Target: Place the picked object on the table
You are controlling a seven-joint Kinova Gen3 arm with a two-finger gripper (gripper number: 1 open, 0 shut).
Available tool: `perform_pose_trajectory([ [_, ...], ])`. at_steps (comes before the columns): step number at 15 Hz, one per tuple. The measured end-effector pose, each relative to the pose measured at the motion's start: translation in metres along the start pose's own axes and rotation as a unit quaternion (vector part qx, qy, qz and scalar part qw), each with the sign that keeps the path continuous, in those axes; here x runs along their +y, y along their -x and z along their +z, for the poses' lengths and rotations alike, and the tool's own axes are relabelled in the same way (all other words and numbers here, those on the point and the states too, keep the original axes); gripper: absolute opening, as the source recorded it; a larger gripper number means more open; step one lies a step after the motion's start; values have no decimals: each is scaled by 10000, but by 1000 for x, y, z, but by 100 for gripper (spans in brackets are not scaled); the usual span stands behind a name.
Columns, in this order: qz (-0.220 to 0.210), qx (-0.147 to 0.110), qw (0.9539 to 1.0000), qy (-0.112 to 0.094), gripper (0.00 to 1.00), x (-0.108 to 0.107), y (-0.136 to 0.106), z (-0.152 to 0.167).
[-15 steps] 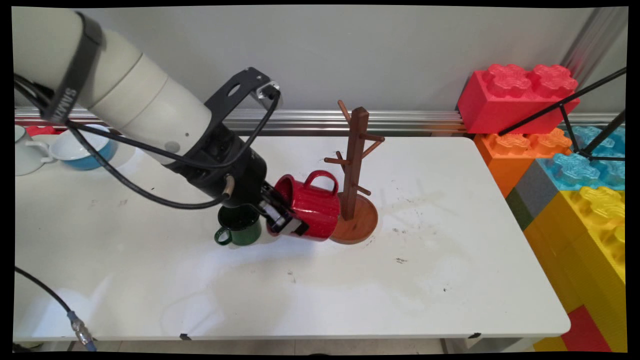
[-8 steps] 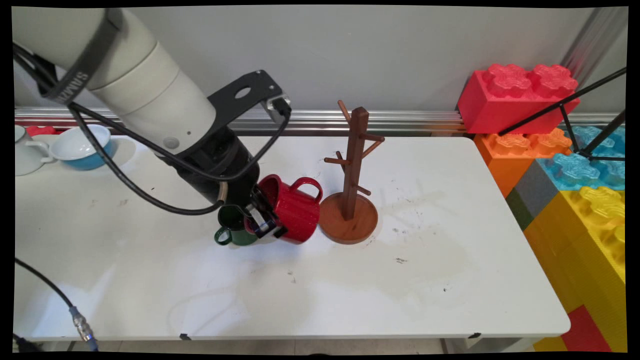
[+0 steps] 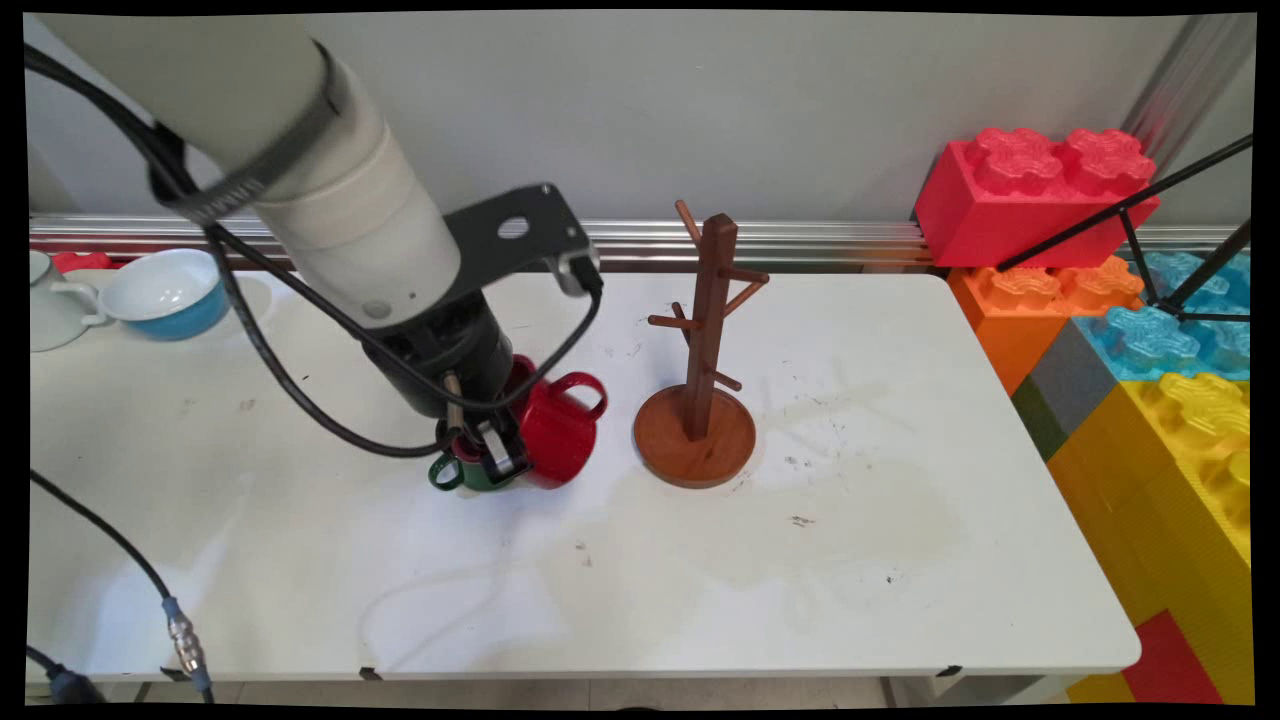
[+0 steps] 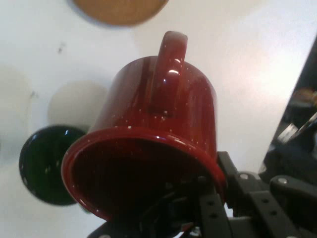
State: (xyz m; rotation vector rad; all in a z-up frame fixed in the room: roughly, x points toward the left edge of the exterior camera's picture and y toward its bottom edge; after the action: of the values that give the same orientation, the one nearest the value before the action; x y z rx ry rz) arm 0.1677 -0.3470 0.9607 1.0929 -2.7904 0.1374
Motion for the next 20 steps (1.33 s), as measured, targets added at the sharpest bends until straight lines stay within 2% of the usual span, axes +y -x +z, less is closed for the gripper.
perform_pose_trajectory([
  [5, -92, -644, 9977, -197, 0, 3, -7, 34],
  [9, -265, -1044, 9939, -223, 0, 8, -13, 61],
  [14, -399, -1301, 9905, -186, 0, 14, -22, 86],
  [20, -477, -1435, 9884, -155, 0, 19, -40, 113],
])
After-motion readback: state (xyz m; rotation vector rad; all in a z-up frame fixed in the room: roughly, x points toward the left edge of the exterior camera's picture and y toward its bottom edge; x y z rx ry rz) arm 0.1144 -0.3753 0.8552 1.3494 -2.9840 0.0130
